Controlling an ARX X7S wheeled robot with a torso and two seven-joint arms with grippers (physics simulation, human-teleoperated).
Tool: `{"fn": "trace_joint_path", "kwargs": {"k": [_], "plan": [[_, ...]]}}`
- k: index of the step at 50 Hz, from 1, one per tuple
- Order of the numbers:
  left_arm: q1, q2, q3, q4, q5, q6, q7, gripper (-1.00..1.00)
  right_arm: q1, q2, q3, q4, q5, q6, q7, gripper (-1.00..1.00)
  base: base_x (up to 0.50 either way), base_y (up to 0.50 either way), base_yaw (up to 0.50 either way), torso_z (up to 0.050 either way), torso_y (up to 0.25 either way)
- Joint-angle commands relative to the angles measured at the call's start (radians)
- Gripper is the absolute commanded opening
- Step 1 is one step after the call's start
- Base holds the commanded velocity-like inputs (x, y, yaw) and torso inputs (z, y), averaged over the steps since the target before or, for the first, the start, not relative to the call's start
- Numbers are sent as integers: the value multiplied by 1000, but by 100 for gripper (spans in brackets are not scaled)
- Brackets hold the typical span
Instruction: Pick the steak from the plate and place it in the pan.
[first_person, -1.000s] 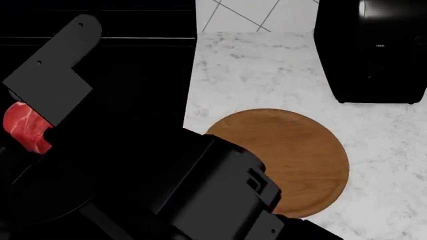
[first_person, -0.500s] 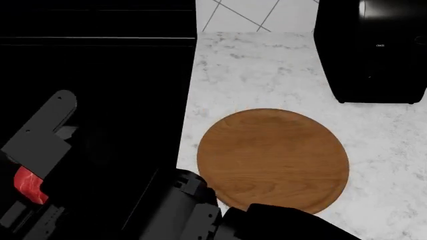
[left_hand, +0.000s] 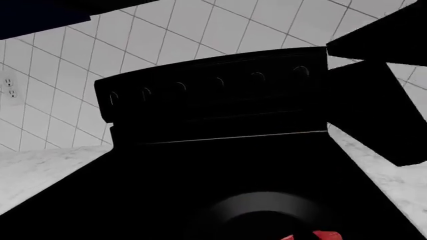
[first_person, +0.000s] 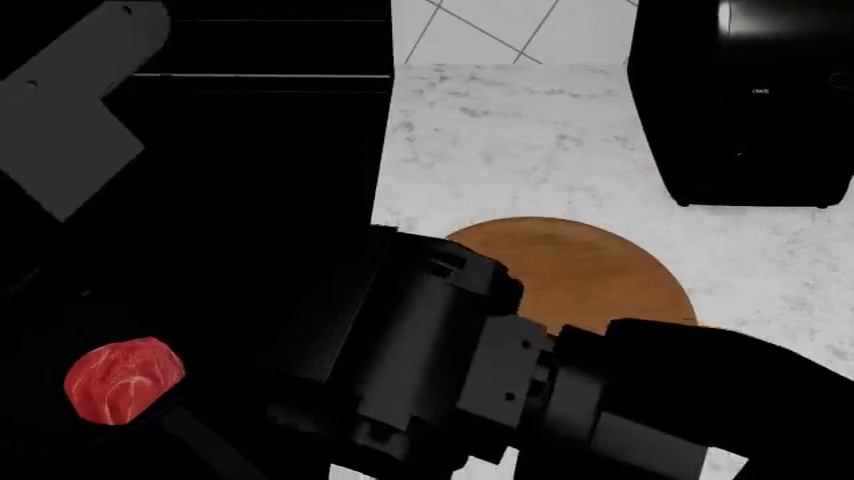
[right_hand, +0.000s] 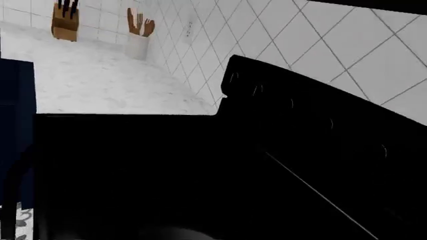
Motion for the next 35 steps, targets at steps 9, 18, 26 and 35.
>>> {"fn": "trace_joint_path", "kwargs": {"k": [9,18,26,35], "plan": [[-206,-25,82,-69,-41,-57,32,100,-44,596,120,-460,-4,-63,414,100,0,0,0,0,0],[-255,-40,73,-80,-90,-64,61,100,-224,788,89,-694,-51,-138,623,100,0,0,0,0,0],[-244,-24,98,-96,-70,-45,68,100,-365,864,57,-748,-112,-236,674,100,0,0,0,0,0],[-229,-1,111,-125,-54,-14,73,100,-444,891,51,-748,-118,-312,708,100,0,0,0,0,0]]}}
